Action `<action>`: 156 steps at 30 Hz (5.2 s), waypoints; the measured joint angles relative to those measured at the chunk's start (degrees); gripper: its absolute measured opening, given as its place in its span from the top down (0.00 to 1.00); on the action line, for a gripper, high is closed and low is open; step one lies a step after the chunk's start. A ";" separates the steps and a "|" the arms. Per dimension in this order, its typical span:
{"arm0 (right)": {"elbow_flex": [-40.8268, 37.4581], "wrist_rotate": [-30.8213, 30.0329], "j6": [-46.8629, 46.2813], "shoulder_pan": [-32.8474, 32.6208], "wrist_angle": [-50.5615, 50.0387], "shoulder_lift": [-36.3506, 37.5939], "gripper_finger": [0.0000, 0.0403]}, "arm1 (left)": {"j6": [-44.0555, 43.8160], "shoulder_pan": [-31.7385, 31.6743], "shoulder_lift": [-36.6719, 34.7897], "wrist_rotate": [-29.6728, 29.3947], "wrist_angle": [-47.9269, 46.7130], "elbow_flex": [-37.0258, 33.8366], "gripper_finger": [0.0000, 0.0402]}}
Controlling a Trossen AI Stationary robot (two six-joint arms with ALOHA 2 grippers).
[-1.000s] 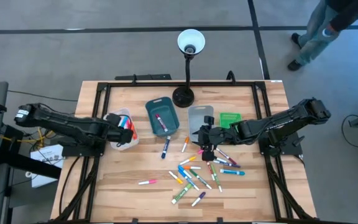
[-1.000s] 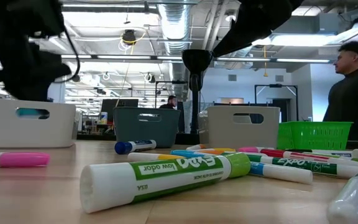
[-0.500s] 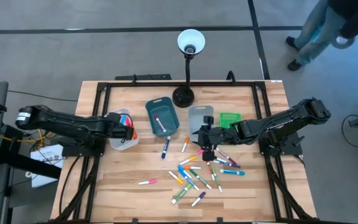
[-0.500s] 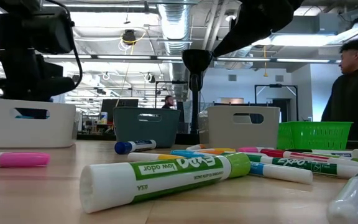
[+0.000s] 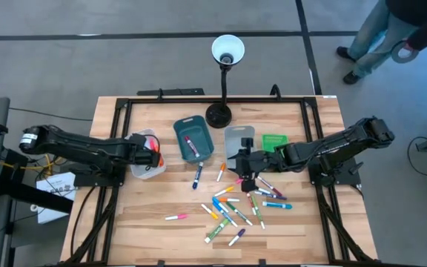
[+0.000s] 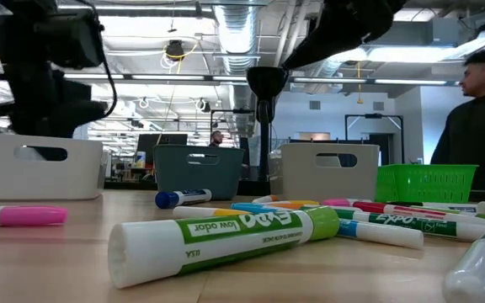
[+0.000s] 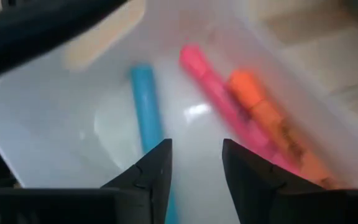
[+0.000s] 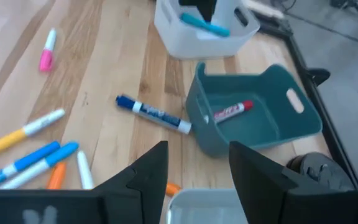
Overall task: Pick & Place Markers
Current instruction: Put the dark blue big marker pen into the blue bin, then put the yellow highlighter pen into the green bin
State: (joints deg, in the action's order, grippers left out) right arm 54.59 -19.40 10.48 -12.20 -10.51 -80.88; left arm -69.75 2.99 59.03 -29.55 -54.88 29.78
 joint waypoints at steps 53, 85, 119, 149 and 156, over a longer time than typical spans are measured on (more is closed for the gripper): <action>0.00 2.71 3.21 1.74 0.09 -2.73 0.51 | 19.89 13.71 36.91 8.74 44.82 17.94 0.64; 0.00 10.41 11.91 2.93 5.27 -2.69 0.50 | 22.94 14.71 34.17 -0.71 45.93 17.88 0.85; 0.00 10.43 -1.62 2.81 2.21 -2.69 0.50 | 45.75 -9.98 22.31 3.62 43.43 8.99 0.83; 0.00 10.40 1.57 2.85 3.35 -2.71 0.50 | 47.43 -14.08 29.98 11.00 54.63 8.54 0.73; 0.00 10.47 1.55 2.85 3.29 -2.82 0.50 | 47.59 -13.90 28.56 10.98 55.15 8.59 0.71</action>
State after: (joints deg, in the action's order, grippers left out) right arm 54.59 -8.93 12.03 -9.34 -7.22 -83.70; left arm -22.16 -10.91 87.59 -18.57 0.27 38.37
